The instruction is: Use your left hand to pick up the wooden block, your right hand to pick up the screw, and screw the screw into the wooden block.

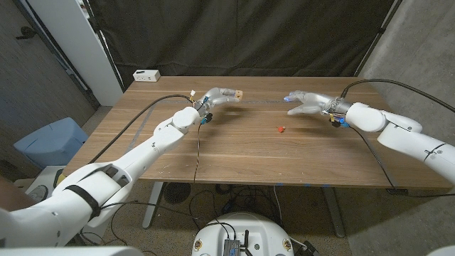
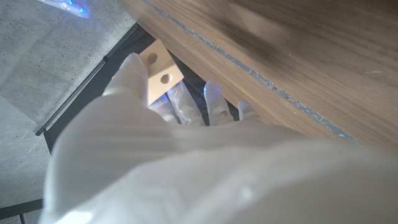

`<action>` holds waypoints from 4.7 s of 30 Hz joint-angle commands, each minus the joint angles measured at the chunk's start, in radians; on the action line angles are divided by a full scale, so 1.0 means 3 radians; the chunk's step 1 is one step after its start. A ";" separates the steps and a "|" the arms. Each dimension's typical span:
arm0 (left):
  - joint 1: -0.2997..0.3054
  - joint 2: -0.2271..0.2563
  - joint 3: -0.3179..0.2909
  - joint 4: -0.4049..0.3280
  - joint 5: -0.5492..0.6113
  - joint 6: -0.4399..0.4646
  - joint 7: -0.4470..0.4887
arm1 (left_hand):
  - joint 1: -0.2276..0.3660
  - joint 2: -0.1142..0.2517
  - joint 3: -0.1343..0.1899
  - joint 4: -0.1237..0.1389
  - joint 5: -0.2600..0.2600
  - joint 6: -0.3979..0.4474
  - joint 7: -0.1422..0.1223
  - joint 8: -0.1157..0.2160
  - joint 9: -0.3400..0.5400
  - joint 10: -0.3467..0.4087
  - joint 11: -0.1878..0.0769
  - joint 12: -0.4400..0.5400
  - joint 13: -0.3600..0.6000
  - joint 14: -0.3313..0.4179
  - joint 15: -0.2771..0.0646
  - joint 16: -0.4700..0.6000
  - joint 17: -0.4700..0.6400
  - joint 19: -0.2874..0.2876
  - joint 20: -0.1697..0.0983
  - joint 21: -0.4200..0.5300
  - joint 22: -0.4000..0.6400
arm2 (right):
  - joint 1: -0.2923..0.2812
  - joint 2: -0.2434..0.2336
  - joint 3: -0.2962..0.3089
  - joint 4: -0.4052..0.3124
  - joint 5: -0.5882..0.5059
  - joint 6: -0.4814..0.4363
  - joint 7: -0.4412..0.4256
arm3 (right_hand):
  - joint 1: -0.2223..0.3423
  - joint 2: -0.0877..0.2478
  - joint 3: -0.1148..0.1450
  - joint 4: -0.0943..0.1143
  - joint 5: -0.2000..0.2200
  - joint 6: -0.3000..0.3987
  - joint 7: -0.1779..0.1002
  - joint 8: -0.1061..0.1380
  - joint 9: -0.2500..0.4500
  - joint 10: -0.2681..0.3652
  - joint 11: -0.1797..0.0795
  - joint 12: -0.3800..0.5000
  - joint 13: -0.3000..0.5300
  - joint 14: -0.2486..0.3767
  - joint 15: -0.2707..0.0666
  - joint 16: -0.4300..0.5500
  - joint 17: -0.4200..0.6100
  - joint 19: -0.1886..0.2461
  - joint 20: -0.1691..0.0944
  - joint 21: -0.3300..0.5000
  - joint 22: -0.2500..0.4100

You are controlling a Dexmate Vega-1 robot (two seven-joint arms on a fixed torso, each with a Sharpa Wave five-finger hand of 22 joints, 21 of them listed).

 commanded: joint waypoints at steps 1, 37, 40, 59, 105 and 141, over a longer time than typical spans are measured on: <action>-0.0059 -0.0031 0.0018 0.0140 -0.0133 -0.0122 -0.0193 | 0.0004 0.0034 0.0011 0.0013 -0.0003 0.0033 0.0010 0.0022 0.0018 0.0011 -0.0014 0.0018 0.0016 -0.0005 -0.0022 0.0011 0.0010 -0.0016 0.0006 0.0003 0.0013 | 0.0234 -0.0030 -0.0128 0.0182 -0.0331 0.0266 0.0143 | 0.0067 -0.0017 0.0041 0.0000 -0.0012 0.0033 -0.0001 0.0029 0.0010 -0.0011 -0.0012 0.0007 0.0015 0.0028 -0.0003 0.0035 0.0008 0.0046 -0.0003 0.0017 0.0010; -0.0117 -0.0055 0.0101 0.0145 -0.0190 -0.0043 -0.0429 | -0.0017 0.0045 -0.0010 0.0010 -0.0006 -0.0014 0.0010 0.0014 0.0017 -0.0061 -0.0015 0.0006 0.0011 -0.0072 -0.0016 0.0009 0.0010 -0.0091 0.0033 0.0011 0.0014 | 0.0562 0.0081 -0.0302 0.0721 -0.0860 0.1008 0.0150 | 0.0292 -0.0145 0.0083 0.0028 0.0060 0.0003 -0.0006 -0.0010 0.0021 -0.0447 -0.0013 -0.0078 0.0022 -0.0097 0.0044 -0.0028 0.0026 -0.0002 0.0017 -0.0023 0.0016; -0.0103 -0.0055 0.0099 0.0111 -0.0191 -0.0029 -0.0418 | -0.0017 0.0048 -0.0011 0.0010 -0.0006 -0.0012 0.0009 0.0015 0.0017 -0.0064 -0.0015 0.0005 0.0008 -0.0078 -0.0014 0.0008 0.0010 -0.0099 0.0029 0.0010 0.0013 | 0.0617 0.0117 -0.0332 0.0822 -0.0882 0.1098 0.0137 | 0.0302 -0.0151 0.0084 0.0029 0.0067 -0.0001 -0.0006 -0.0012 0.0021 -0.0468 -0.0018 -0.0078 0.0022 -0.0105 0.0045 -0.0029 0.0027 0.0002 0.0016 -0.0022 0.0016; -0.0043 -0.0012 0.0100 -0.0017 -0.0193 0.0046 -0.0422 | -0.0024 0.0057 -0.0017 0.0009 -0.0008 0.0008 0.0011 0.0025 0.0017 -0.0062 -0.0017 0.0012 0.0008 -0.0078 -0.0026 0.0015 0.0009 -0.0121 0.0025 0.0014 0.0012 | 0.0892 0.0285 -0.0525 0.1160 -0.1075 0.1410 0.0140 | 0.0363 -0.0175 0.0096 0.0028 0.0103 -0.0014 -0.0006 -0.0016 0.0025 -0.0536 -0.0006 -0.0065 0.0024 -0.0129 0.0055 -0.0028 0.0034 0.0020 0.0009 -0.0015 0.0017; -0.0101 -0.0073 0.0131 0.0204 -0.0217 -0.0085 -0.0553 | -0.0046 0.0078 -0.0029 0.0015 -0.0007 0.0015 0.0010 0.0023 0.0016 -0.0067 -0.0015 0.0013 0.0000 -0.0087 -0.0011 0.0021 0.0010 -0.0125 0.0036 0.0024 0.0012 | 0.1109 0.0395 -0.0796 0.1137 -0.1483 0.1274 0.0293 | 0.0411 -0.0173 0.0116 0.0070 0.0138 0.0190 0.0000 0.0077 0.0062 -0.0572 0.0012 -0.0024 0.0028 -0.0166 0.0099 -0.0013 0.0058 0.0037 0.0029 -0.0010 0.0021; -0.0081 -0.0073 0.0132 0.0225 -0.0253 -0.0063 -0.0597 | -0.0064 0.0092 -0.0044 0.0013 -0.0006 0.0016 0.0009 0.0022 0.0015 -0.0079 -0.0013 0.0016 0.0000 -0.0079 -0.0014 0.0028 0.0008 -0.0107 0.0037 0.0034 0.0013 | 0.1204 0.0500 -0.0977 0.1284 -0.1632 0.1255 0.0166 | 0.0485 -0.0178 0.0144 0.0069 0.0148 0.0471 0.0002 0.0204 0.0106 -0.0557 0.0006 0.0005 0.0029 -0.0153 0.0105 0.0006 0.0068 0.0099 0.0029 0.0006 0.0022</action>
